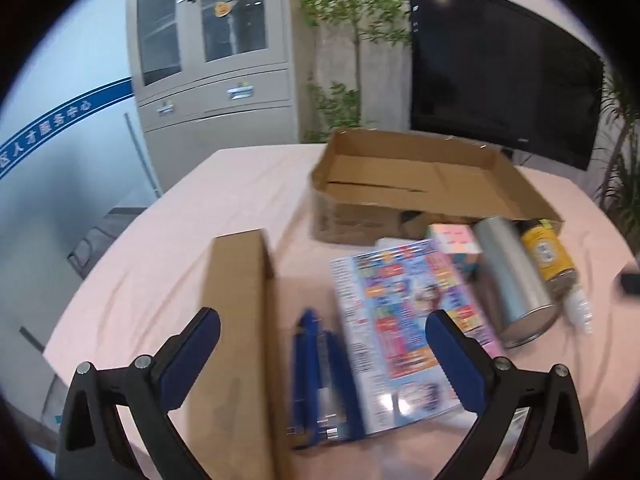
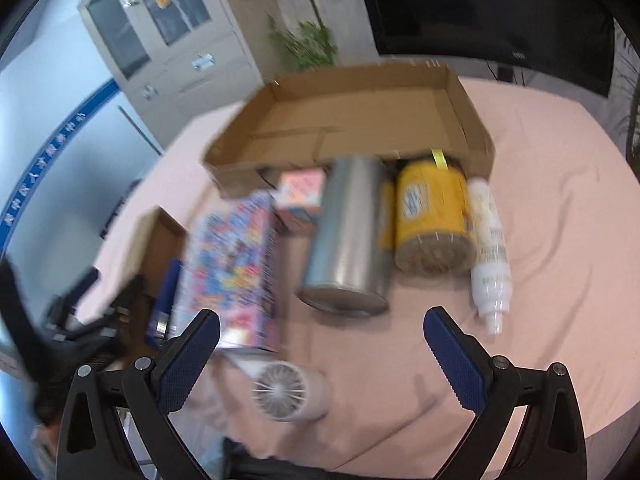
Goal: Organize rigid objects
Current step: 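Grasp the long cardboard divider insert with the left gripper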
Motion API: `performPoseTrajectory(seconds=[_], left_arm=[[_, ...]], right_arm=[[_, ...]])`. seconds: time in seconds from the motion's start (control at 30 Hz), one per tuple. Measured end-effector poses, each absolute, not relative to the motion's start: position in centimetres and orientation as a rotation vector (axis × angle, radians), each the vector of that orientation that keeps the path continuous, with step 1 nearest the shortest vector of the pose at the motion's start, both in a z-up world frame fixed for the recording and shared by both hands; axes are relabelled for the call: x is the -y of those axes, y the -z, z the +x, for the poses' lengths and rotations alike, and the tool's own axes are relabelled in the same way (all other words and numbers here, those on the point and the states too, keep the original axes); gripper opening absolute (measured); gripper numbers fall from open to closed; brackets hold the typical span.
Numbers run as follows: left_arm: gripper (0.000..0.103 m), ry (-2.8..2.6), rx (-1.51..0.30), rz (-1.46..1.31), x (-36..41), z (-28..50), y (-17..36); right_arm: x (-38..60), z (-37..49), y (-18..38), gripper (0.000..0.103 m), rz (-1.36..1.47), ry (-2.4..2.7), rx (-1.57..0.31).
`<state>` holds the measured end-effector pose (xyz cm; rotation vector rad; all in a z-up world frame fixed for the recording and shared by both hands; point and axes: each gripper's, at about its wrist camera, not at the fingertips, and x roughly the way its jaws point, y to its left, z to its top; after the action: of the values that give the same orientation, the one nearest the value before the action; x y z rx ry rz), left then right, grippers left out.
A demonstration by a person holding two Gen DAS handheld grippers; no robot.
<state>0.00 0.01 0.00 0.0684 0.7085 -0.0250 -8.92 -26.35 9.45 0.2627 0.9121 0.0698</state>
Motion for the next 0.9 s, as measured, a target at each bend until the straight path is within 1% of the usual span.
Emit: performPoseTrajectory(seconds=[0.1,0.2,0.23,0.33,0.4,0.47,0.53,0.57,0.6,0.63,0.67,0.73,0.8,0.83,0.9], left_arm=[[0.102,-0.003,-0.731,0.072,-1.2,-0.1,0.4],[0.102,-0.007,-0.749,0.057,-1.7,-1.2,0.8],[0.102,-0.007,-0.760,0.055,-0.8,-1.2,0.8],[0.102,0.000,-0.763,0.051,-1.6,0.1,1.8],[0.102,-0.013,-0.779,0.063,-1.5,0.3,2.3],[0.102,-0.001,-0.796,0.083,-3.0,-0.5,2.5],[0.094,-0.015,-0.827,0.118,-3.6,-0.9,3.1],[0.082,-0.018,-0.846,0.130,-4.0,-1.0,3.4],[0.074,-0.019,-0.881,0.132,-4.4,-1.1,3.7],[0.069,-0.016,-0.900,0.123,-4.9,-1.2,4.1],[0.058,0.003,-0.914,0.103,-5.4,-1.4,4.4],[0.048,0.021,-0.914,0.076,-6.3,-2.2,4.2],[0.030,0.036,-0.906,0.021,-7.6,-2.5,3.4],[0.027,0.034,-0.905,-0.008,-8.6,-2.6,3.1],[0.027,0.000,-0.875,-0.016,-9.7,-2.5,3.1]], right_arm=[[25.8,-9.0,-12.5,0.103,0.290,-0.100,-0.877],[25.2,-9.2,-14.0,0.103,0.296,-0.126,-0.848],[25.0,-9.2,-14.2,0.103,0.296,-0.135,-0.853],[24.3,-8.4,-13.9,0.103,0.298,-0.161,-0.890],[23.6,-8.3,-13.2,0.103,0.298,-0.188,-0.908],[22.9,-8.1,-11.8,0.103,0.285,-0.190,-0.930],[22.2,-8.0,-10.5,0.103,0.272,-0.210,-0.928],[21.9,-8.0,-9.5,0.103,0.248,-0.211,-0.937],[21.6,-7.9,-8.3,0.103,0.227,-0.192,-0.947],[21.3,-8.0,-6.9,0.103,0.217,-0.175,-0.961],[20.8,-7.9,-5.5,0.103,0.218,-0.172,-0.994],[19.6,-7.7,-3.0,0.103,0.231,-0.219,-1.035],[17.8,-7.4,-1.5,0.103,0.231,-0.234,-1.038],[17.0,-7.3,-1.1,0.103,0.226,-0.256,-1.039],[15.0,-7.0,-0.9,0.103,0.205,-0.322,-1.028]])
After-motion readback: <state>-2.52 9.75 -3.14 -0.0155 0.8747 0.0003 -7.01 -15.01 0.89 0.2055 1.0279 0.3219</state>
